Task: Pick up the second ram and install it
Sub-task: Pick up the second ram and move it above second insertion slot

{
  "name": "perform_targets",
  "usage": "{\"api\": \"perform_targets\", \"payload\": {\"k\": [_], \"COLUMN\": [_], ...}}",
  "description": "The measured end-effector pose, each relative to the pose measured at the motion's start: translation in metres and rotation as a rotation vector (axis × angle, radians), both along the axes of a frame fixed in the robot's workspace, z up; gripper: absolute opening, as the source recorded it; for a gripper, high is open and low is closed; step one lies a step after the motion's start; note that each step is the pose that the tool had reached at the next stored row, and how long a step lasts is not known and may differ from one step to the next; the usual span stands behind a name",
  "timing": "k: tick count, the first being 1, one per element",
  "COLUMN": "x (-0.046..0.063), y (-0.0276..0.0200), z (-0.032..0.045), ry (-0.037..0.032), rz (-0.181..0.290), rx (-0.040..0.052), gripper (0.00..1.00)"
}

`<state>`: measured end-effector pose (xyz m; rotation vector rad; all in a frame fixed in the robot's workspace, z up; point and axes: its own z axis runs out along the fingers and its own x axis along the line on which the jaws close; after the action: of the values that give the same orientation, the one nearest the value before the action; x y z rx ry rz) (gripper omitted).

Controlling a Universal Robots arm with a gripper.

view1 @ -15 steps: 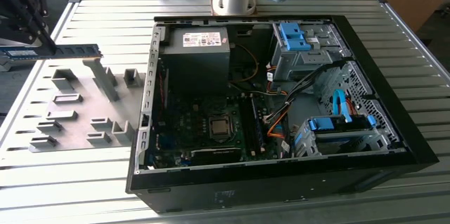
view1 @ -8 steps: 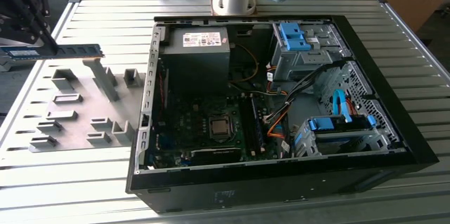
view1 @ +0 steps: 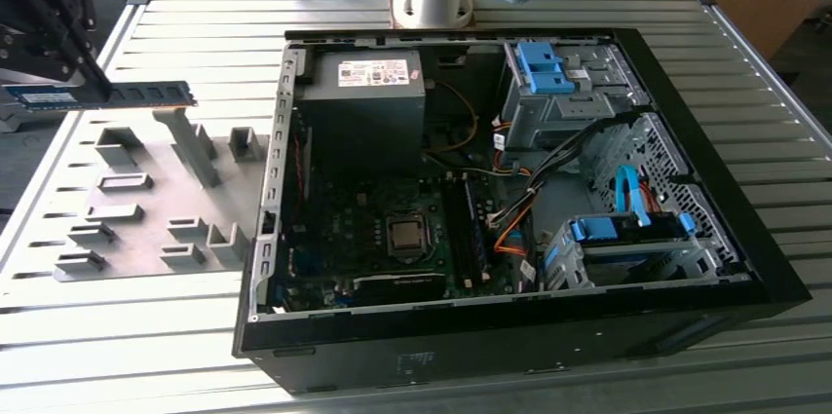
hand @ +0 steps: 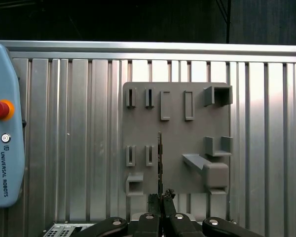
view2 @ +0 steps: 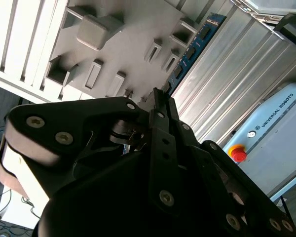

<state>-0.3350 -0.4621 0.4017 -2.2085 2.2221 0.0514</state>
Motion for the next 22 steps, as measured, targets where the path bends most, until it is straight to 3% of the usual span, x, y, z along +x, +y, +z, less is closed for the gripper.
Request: {"api": "perform_targets", "payload": {"k": [22], "x": [0.0089], "y": [0.0], "z": [0.0], "ry": [-0.0001], "rz": [0.0], "rx": [0.0], "gripper": [0.14]}}
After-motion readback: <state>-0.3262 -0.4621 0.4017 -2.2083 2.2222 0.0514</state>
